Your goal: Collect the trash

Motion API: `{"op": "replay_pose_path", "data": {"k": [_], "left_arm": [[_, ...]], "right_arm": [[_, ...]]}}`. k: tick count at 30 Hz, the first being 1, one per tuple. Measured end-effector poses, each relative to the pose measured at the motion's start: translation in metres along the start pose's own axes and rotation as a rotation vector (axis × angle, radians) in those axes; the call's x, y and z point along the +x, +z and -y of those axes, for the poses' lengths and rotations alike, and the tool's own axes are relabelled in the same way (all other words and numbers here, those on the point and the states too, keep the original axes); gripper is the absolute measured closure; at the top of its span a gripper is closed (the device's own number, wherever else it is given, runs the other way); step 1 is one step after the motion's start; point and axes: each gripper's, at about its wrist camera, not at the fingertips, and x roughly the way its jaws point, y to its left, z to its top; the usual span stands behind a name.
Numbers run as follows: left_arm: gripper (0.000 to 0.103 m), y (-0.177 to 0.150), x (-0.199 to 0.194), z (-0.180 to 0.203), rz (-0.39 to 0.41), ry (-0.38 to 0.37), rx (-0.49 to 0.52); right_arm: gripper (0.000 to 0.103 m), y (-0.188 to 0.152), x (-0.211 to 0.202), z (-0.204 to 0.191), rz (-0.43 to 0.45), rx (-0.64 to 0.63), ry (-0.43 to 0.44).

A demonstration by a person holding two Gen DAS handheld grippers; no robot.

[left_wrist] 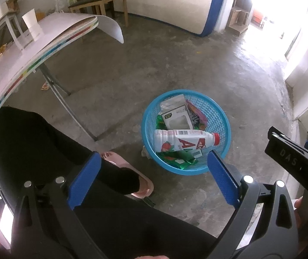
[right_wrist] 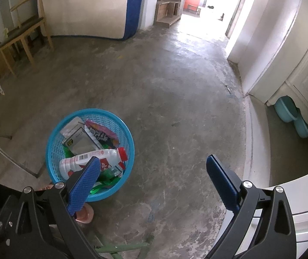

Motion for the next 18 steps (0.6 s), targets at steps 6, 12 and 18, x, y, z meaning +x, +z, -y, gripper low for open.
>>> {"op": "replay_pose_path", "data": {"k": [6,12,18], "left_arm": [[0.008,0.0002,0.0022,0.0054,0.008,0.018,0.028],[0.008,0.0005,0.0027,0.0078,0.025,0.033,0.049],[0.008,0.0003,0.0032,0.0051,0.02,0.023,0.035]], "right_arm": [[0.008,0.0008,0.0009,-0.0014,-0.003,-0.007,-0.005],[0.008,0.0004,0.0005,-0.0002,0.002,-0.006,-0.012],[0.008,-0.0009,-0.0007,-0.0022,-0.003,-0.014,-0.006]]}}
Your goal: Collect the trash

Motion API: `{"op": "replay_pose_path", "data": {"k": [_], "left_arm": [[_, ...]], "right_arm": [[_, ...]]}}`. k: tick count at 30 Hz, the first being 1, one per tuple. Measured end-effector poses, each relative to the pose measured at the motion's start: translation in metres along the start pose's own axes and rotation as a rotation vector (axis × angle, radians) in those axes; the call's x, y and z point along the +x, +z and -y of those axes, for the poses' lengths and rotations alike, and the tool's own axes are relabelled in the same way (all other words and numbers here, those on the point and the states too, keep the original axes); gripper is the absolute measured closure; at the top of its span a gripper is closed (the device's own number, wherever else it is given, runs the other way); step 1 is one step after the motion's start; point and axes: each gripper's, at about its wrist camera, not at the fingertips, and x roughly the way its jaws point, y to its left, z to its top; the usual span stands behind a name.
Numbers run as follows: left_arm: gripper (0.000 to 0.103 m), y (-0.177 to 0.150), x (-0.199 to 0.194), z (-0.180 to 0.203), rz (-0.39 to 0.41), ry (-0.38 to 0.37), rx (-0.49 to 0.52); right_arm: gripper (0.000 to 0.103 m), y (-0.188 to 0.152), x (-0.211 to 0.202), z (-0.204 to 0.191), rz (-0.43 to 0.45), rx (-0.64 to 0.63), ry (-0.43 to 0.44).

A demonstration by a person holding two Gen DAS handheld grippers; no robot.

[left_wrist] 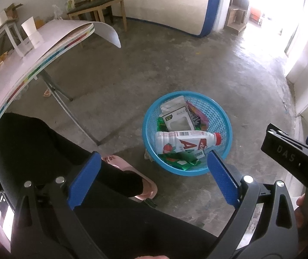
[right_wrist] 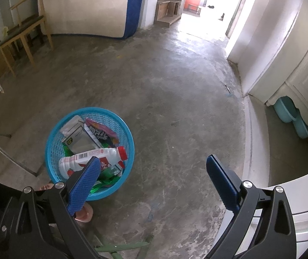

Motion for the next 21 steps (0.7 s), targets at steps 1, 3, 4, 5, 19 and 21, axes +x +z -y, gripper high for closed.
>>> {"op": "replay_pose_path", "data": {"k": [1,3,4,5,19,21], "left_arm": [[0.008,-0.0004,-0.0012,0.0011,0.004,0.004,0.003],[0.008,-0.0018,-0.0043,0.0044,0.018,0.013,0.01],[0.008,-0.0022,-0.0045,0.0063,0.019,0.013,0.016],[0.008,-0.0027,-0.0044,0.0078,0.017,0.016,0.017],[0.008,-0.0045,-0.0065,0.0018,0.012,0.003,0.01],[0.008,-0.0053,-0.0073,0.0013,0.014,-0.002,0.006]], "right_arm": [[0.008,-0.0005,-0.0008,0.0007,0.003,0.001,0.0],[0.008,-0.0013,-0.0015,0.0019,0.004,0.006,-0.004],[0.008,-0.0025,-0.0016,0.0019,0.004,0.006,-0.005],[0.008,-0.0024,-0.0015,0.0019,0.003,0.005,-0.006],[0.008,-0.0016,-0.0001,0.0074,-0.01,0.023,-0.006],[0.008,-0.002,0.0005,0.0074,-0.01,0.02,-0.012]]}}
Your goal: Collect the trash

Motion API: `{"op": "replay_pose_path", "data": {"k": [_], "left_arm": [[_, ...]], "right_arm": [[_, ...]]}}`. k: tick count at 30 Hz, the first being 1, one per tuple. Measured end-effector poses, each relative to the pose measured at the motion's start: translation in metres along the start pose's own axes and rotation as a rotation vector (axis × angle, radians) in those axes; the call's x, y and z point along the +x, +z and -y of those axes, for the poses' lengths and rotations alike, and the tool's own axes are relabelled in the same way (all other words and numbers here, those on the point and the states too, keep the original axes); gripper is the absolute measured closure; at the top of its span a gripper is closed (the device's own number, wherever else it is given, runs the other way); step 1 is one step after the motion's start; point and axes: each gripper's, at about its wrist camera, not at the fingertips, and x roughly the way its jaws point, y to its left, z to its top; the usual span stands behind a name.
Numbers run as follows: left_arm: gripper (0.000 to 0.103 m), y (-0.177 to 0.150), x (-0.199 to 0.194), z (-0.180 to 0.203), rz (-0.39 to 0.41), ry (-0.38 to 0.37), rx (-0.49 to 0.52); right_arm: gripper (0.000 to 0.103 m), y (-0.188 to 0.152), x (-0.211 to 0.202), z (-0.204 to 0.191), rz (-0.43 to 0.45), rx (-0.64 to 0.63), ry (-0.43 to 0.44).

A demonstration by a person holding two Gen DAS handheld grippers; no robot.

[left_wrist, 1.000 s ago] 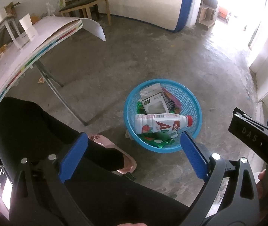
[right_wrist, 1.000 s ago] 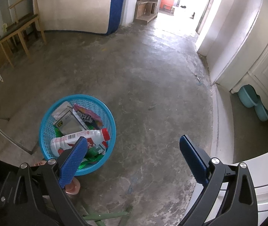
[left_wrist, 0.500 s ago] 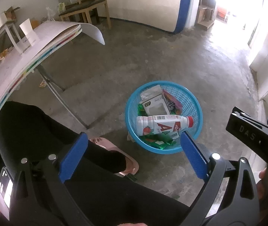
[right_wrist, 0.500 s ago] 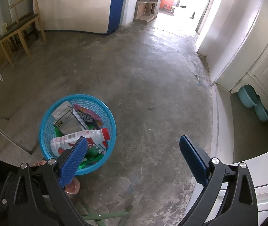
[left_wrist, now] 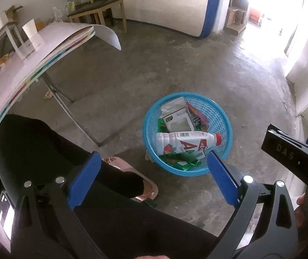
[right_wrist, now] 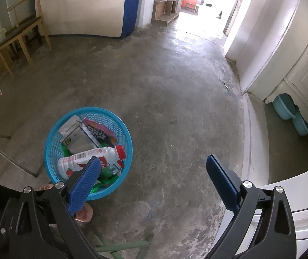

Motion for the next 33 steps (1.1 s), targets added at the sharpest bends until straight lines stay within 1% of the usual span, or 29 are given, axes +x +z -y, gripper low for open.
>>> {"op": "replay_pose_path", "data": {"k": [3,11,16,19,22,28,33], "left_arm": [[0.008,0.001,0.001,0.004,-0.005,0.005,0.018],[0.008,0.003,0.005,0.003,-0.019,0.002,0.013],[0.008,0.003,0.006,-0.002,-0.018,-0.007,-0.004],[0.008,0.002,0.006,-0.002,-0.017,-0.007,-0.001],[0.008,0.002,0.006,-0.003,-0.016,-0.006,-0.002],[0.008,0.003,0.006,-0.001,-0.017,-0.007,-0.005],[0.008,0.003,0.006,-0.001,-0.016,-0.007,-0.003]], "right_arm": [[0.008,0.001,0.001,0.001,-0.003,0.016,-0.005],[0.008,-0.001,0.005,-0.005,-0.027,0.016,-0.002],[0.008,-0.003,0.002,-0.008,-0.015,0.008,0.01],[0.008,-0.006,0.005,-0.005,-0.035,0.018,0.011],[0.008,-0.007,0.009,-0.003,-0.057,0.029,-0.008],[0.008,-0.007,0.005,-0.006,-0.04,0.014,-0.01],[0.008,-0.008,0.006,-0.006,-0.043,0.014,-0.01]]}}
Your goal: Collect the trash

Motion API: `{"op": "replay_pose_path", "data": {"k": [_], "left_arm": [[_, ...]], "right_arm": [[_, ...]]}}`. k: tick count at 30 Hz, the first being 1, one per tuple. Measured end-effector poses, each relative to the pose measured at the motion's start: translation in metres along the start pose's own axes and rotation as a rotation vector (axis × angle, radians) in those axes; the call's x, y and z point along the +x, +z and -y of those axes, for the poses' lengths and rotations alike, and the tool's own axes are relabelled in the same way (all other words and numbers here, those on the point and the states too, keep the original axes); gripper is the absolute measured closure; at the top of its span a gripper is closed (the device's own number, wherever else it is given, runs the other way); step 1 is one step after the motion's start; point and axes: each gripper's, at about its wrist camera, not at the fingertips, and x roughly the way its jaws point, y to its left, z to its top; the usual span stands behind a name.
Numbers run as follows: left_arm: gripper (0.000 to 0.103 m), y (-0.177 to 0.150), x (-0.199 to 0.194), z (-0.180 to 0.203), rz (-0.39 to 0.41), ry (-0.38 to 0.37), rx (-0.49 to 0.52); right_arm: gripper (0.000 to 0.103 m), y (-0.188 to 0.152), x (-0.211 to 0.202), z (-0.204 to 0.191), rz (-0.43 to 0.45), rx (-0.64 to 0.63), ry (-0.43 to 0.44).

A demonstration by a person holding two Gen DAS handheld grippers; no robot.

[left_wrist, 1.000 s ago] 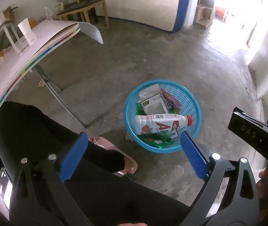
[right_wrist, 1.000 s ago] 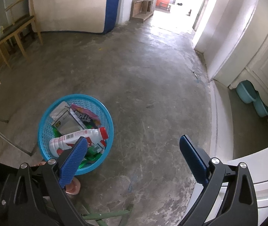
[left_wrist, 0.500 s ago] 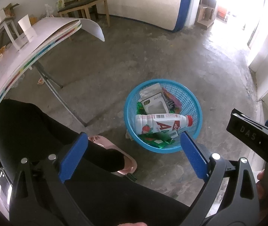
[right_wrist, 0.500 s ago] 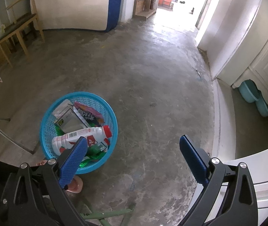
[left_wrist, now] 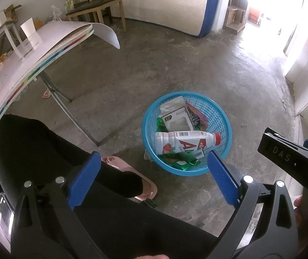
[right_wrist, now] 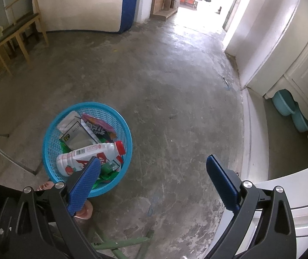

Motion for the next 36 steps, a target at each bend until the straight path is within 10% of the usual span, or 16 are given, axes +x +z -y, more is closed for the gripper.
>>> {"op": "replay_pose_path", "data": {"k": [36], "left_arm": [[0.008,0.0027,-0.0009,0.0033,0.0,-0.001,0.004]], "right_arm": [[0.008,-0.0003,0.0005,-0.0001,-0.003,0.002,0.0]]}}
